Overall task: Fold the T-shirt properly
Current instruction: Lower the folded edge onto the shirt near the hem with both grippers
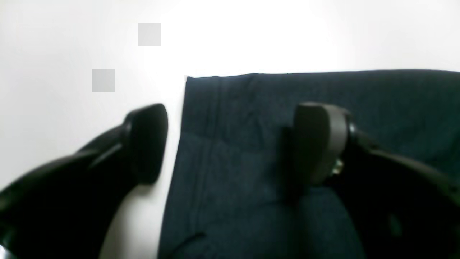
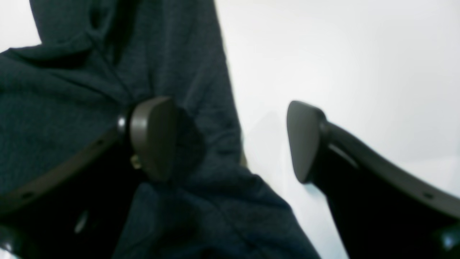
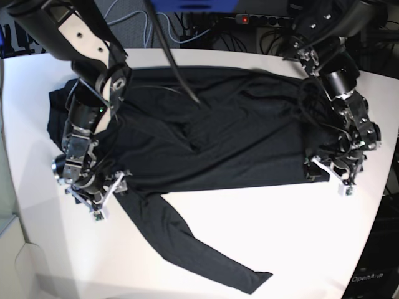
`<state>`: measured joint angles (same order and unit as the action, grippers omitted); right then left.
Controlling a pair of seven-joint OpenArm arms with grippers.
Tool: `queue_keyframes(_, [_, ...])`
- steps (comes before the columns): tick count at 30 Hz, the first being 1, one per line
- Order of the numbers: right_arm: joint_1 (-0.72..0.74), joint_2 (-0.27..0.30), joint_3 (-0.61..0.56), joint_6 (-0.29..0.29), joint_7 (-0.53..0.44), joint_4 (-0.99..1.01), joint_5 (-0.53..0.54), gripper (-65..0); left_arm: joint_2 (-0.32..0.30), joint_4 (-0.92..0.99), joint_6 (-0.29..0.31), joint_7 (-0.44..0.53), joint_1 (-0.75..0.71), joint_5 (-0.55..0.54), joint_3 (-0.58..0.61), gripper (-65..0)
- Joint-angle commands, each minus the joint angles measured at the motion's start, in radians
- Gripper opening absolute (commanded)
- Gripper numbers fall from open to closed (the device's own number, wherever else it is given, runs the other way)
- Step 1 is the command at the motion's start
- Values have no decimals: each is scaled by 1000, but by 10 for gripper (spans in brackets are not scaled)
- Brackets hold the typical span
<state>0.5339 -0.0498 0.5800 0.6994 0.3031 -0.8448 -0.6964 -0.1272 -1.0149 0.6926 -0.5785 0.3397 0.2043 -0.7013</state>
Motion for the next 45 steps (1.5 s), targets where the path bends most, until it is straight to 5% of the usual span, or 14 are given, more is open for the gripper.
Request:
queue_keyframes(1, [16,5,-5,-1,25,-8,-18,-192,-7,5,6,21,29,-13,2,-127])
queue_keyframes(13, [16,6,-7,-1,26,-8,-18,-192,-19,101,6,74,54,-13,4,-146])
queue_keyframes(15, [16,6,-7,-1,26,-8,-18,-192,-19,100,6,74,54,-13,4,-234])
queue_keyframes(21, [15,8,-7,-1,25,-4,-18,-193,-25,100,6,76,68,-10,4,-650])
queue_keyframes(25, [1,8,-8,-1,21,-6,-18,-277,-27,87,6,78,74,-12,4,-634])
queue_keyframes(31, [2,8,-8,-1,21,-4,-21,-650,2,-71,6,78,45,-12,7,-634])
queue_keyframes(45, [2,23,-8,-1,23,-11,-22,-644,33,-141,6,76,-3,-12,7,-634])
